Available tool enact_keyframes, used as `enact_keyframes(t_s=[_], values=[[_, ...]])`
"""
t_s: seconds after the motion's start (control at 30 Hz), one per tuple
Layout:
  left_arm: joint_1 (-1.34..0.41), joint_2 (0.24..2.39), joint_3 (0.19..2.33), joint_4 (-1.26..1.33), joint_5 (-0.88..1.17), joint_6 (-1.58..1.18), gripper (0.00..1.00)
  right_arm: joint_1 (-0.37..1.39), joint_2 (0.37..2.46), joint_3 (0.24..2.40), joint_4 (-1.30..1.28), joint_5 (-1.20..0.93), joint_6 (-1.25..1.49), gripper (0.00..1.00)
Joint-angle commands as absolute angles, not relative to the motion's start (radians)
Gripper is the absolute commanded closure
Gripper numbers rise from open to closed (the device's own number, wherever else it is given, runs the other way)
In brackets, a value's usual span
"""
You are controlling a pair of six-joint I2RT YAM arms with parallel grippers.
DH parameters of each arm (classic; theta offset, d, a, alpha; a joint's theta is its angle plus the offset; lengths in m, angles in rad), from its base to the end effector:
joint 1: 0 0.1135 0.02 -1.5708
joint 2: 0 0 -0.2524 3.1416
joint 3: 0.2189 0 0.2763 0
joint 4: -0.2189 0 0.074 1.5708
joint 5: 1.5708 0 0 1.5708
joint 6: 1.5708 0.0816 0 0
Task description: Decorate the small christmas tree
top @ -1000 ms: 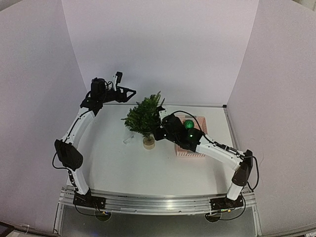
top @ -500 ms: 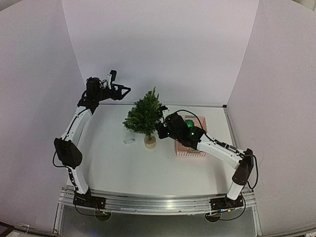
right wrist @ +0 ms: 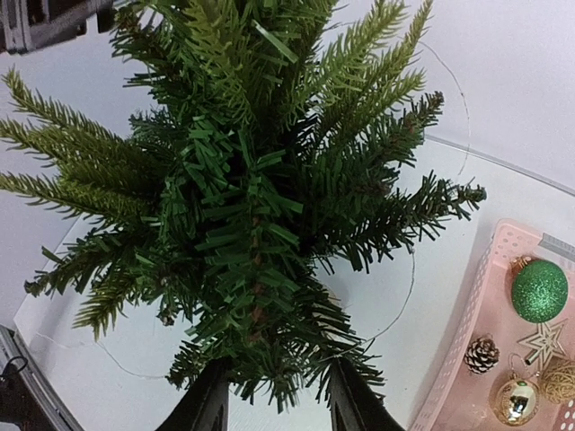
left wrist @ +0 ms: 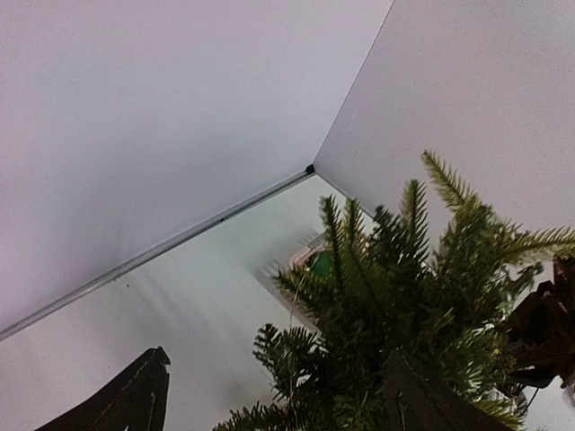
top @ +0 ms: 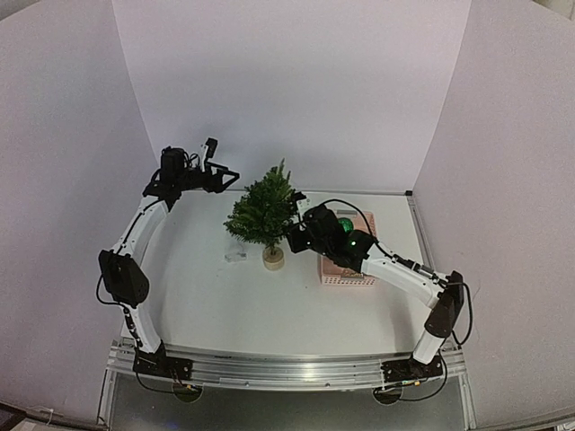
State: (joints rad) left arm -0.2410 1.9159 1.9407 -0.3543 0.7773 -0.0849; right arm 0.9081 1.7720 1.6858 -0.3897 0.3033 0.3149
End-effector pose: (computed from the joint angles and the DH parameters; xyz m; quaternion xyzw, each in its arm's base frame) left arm 0.4705 -0.1746 0.3749 0.2784 0.7334 -0.3915 0.4811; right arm 0.3141 0.3629 0.3278 -0.1715 0.8302 0.1898 0.4954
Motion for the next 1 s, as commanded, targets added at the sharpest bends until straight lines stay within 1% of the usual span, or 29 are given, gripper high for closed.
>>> enact_keyframes(t_s=[0.0,0.17,0.27,0.37,0.73,0.97], values=[[-0.218,1.853,1.857,-0.454,0.754,0.106,0.17,0.903,1.723,1.679,-0.385,0.262,0.312,0.60],[-0.206,1.828,1.774,-0.515,0.738,0.280,0.21,0.903,1.710,1.677,-0.385,0.265,0.305,0.56],[-0.216,1.794,1.693,-0.541,0.763,0.361,0.22,0.903,1.710,1.671,-0.384,0.284,0.298,0.54],[-0.247,1.763,1.657,-0.596,0.791,0.416,0.23,0.903,1.716,1.671,-0.385,0.290,0.290,0.53],[-0.360,1.674,1.555,-0.680,0.787,0.544,0.25,0.874,1.753,1.702,-0.385,0.281,0.274,0.51],[-0.402,1.627,1.503,-0.690,0.801,0.559,0.27,0.854,1.759,1.706,-0.385,0.281,0.273,0.51]])
